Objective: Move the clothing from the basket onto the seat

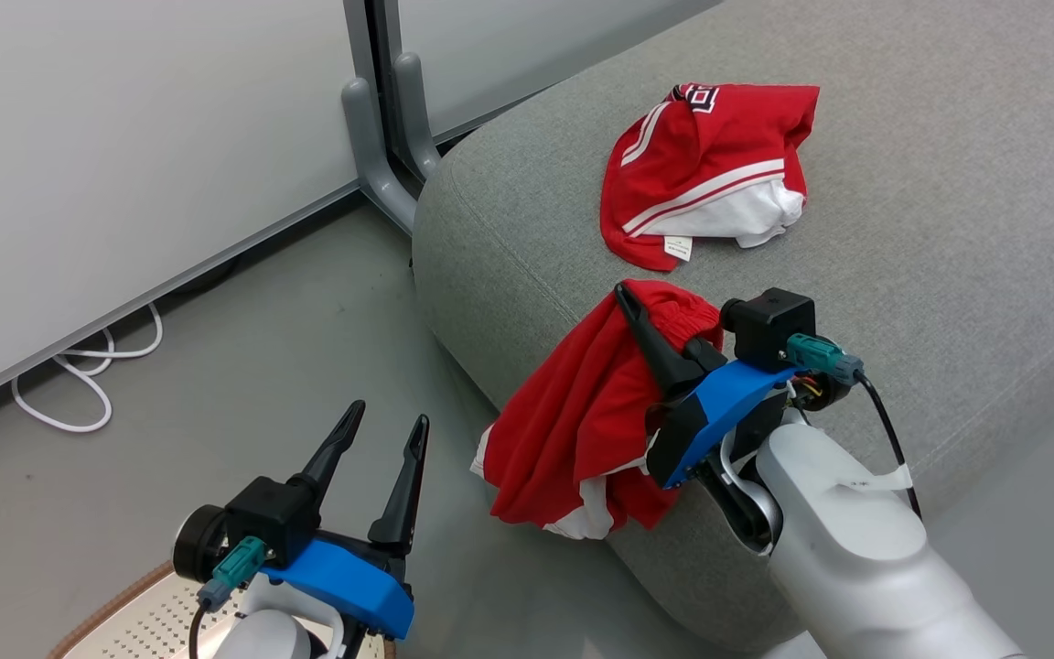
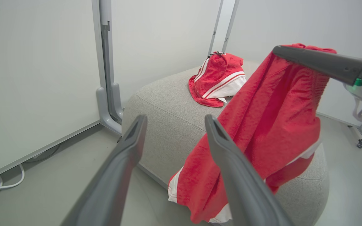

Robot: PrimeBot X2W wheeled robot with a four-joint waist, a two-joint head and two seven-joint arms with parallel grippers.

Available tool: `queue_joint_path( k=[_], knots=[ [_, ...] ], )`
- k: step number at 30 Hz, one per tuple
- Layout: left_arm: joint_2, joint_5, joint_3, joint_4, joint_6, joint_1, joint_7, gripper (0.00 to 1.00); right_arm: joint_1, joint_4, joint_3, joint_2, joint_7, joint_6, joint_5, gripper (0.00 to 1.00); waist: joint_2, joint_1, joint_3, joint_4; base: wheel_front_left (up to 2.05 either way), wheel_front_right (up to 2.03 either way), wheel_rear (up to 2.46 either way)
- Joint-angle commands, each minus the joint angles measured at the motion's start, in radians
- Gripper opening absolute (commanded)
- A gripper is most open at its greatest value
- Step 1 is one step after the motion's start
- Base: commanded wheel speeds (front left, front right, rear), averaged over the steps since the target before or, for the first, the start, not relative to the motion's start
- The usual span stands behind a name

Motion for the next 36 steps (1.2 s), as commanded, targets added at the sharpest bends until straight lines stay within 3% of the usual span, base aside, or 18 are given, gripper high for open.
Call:
queue_joint_path(
  k=[1, 7, 12, 21, 26, 30, 36],
  knots=[
    [0.009, -0.008, -0.004, 0.004, -0.006, -0.018, -0.003, 1.00, 0.016, -0.007, -0.008, 0.001, -0.005, 0.000, -0.004, 0.00, 0.0000, 0.0000, 0.004, -0.001, 0.00, 0.00, 0.00],
    [0.022, -0.007, -0.003, 0.001, -0.006, -0.032, -0.003, 1.00, -0.007, -0.006, -0.040, 0.001, -0.005, 0.000, -0.004, 0.00, 0.0000, 0.0000, 0.027, -0.002, 0.00, 0.00, 0.00],
    [0.042, 0.010, -0.015, -0.017, -0.006, -0.060, -0.003, 1.00, -0.139, 0.002, -0.219, -0.036, -0.005, 0.000, -0.048, 0.00, 0.0000, 0.0000, 0.106, 0.028, 0.00, 0.00, 0.00],
    [0.119, 0.024, -0.106, -0.063, -0.004, -0.229, -0.003, 1.00, -0.437, -0.039, -0.592, -0.252, 0.038, 0.000, -0.168, 0.00, 0.0000, 0.0000, 0.366, 0.158, 0.00, 0.00, 0.00],
    [0.168, 0.027, -0.161, -0.105, -0.004, -0.336, -0.003, 1.00, -0.519, -0.078, -0.778, -0.362, 0.080, 0.000, -0.279, 0.00, 0.0000, 0.0000, 0.530, 0.229, 0.00, 0.00, 0.00],
    [0.197, 0.028, -0.178, -0.152, -0.004, -0.409, -0.003, 1.00, -0.504, -0.081, -0.890, -0.385, 0.072, 0.000, -0.345, 0.00, 0.0000, 0.0000, 0.643, 0.268, 0.00, 0.00, 0.00],
    [0.212, 0.037, -0.165, -0.192, -0.004, -0.455, -0.003, 1.00, -0.452, 0.011, -0.992, -0.342, 0.036, 0.000, -0.384, 0.00, 0.0000, 0.0000, 0.721, 0.306, 0.00, 0.00, 0.00]
  ],
)
